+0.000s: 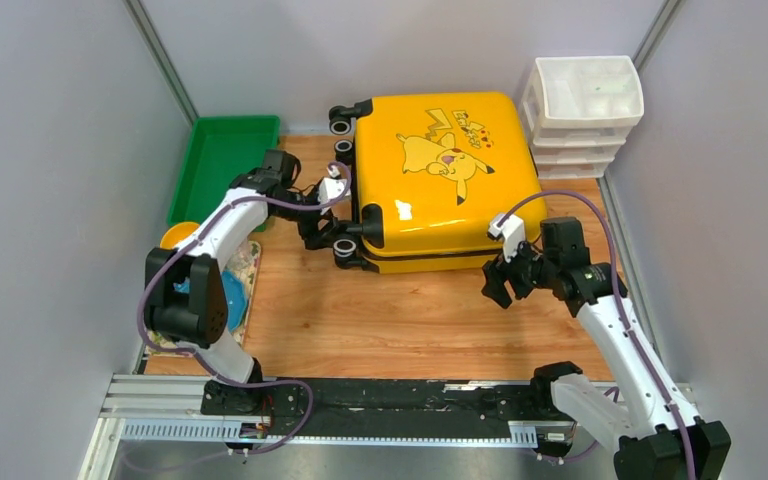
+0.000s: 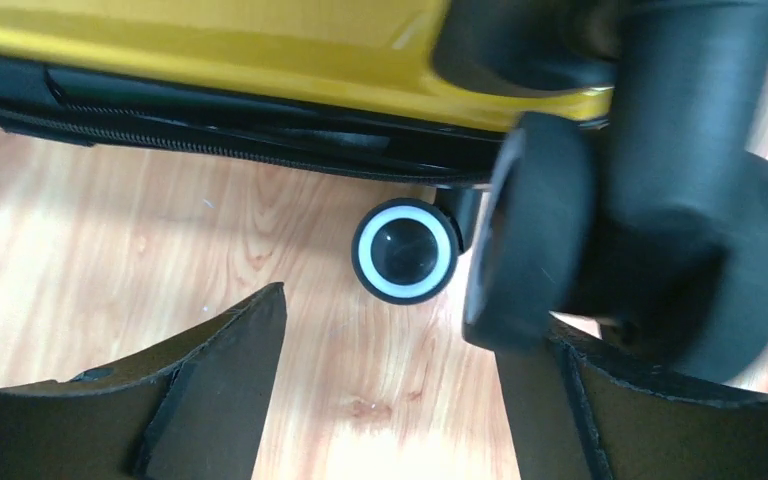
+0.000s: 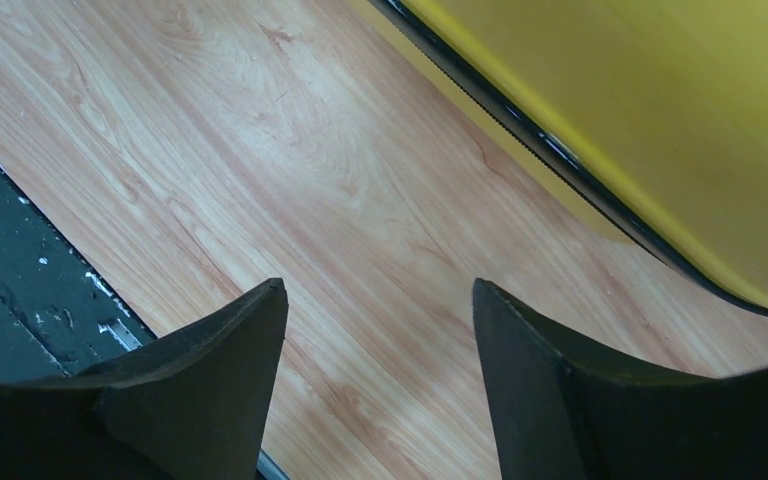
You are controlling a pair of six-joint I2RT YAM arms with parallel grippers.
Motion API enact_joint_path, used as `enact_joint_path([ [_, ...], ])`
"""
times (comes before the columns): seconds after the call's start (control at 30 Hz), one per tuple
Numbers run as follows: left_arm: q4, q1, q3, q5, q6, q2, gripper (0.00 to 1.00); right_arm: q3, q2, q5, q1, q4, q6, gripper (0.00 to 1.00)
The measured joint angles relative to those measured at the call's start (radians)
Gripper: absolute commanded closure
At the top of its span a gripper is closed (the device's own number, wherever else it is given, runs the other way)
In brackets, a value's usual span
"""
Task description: Open, take out, and arrange the luggage
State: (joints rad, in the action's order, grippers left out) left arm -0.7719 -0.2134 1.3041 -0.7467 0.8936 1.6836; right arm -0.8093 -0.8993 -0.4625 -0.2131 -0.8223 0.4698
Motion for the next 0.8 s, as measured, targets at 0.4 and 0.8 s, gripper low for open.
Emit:
enact_joint_path([
  [0.4, 0.048, -0.001, -0.134, -0.046, 0.116, -0.346, 0.14, -0.031, -0.009, -0.017, 0.0, -0.033, -0.006, 0.28],
  [0.8, -0.119, -0.1, -0.133, -0.002, 0.198, -0.259, 0.13, -0.043, -0.032, -0.025, 0.0, -0.034, -0.009, 0.28],
])
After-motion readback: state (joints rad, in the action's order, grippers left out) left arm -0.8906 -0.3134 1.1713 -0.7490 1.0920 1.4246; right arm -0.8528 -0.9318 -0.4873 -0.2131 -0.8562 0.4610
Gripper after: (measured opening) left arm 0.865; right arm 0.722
